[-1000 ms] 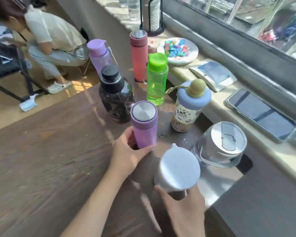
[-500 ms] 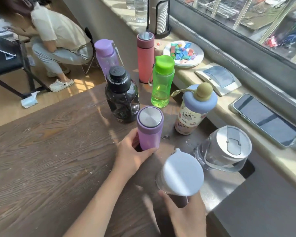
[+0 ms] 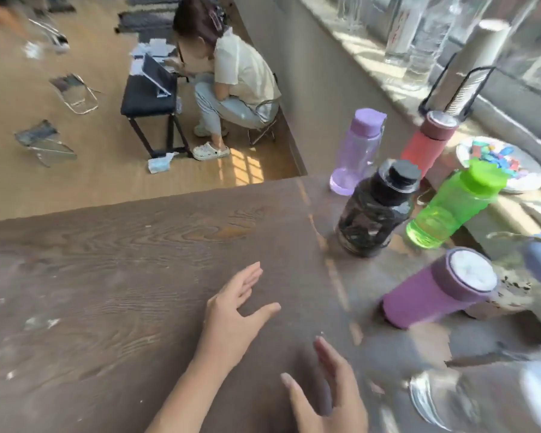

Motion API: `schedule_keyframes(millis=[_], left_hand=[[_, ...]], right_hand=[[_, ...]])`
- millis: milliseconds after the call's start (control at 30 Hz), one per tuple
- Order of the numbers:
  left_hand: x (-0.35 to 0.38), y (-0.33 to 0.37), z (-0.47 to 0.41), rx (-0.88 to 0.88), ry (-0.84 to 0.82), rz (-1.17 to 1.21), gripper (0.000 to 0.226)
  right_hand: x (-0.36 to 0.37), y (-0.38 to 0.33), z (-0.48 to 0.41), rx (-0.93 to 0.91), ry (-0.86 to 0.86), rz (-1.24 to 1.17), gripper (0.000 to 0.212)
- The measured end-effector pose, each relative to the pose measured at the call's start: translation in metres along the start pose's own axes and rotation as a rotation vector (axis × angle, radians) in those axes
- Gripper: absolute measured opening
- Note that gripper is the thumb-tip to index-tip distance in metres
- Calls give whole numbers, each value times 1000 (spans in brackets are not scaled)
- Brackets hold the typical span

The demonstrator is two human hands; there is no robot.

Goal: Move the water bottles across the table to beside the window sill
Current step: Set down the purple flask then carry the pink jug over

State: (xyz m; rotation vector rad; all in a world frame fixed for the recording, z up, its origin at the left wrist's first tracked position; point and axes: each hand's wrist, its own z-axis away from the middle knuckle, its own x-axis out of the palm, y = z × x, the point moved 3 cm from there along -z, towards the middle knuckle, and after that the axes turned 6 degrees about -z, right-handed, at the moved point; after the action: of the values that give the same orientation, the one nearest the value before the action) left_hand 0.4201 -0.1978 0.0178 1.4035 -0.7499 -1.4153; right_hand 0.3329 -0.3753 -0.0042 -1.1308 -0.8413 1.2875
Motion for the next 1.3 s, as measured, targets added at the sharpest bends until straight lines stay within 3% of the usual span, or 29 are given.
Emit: schedule_keyframes(millis=[167,367,533,700,900,1133,1300], left_hand=[[-131,-54,20,-91,256,22,76],[-284,-114,69,-181,523,20,77],[-385,-146,92,-277,710,3,73],[-454,-171,67,-318,794,-68,82],[-510,-205,15,-282,747,-139,98],[-532,-226,-28,-192,644,-1,78],[-537,-232,-35,-159,646,127,95]], right_hand=[[124,-41,-37,-219,-238,117,74],[289,-69,-33,-303,-713,286,74],[415,-90,-9,-382,-935,376,86],[522,-107,-7,-454,-1005,453,101],[610,-128,-24,-520,-1014,556,110],[645,-117,-41,-497,-1069,638,101],[645,-112,-43,-512,-1076,498,103]])
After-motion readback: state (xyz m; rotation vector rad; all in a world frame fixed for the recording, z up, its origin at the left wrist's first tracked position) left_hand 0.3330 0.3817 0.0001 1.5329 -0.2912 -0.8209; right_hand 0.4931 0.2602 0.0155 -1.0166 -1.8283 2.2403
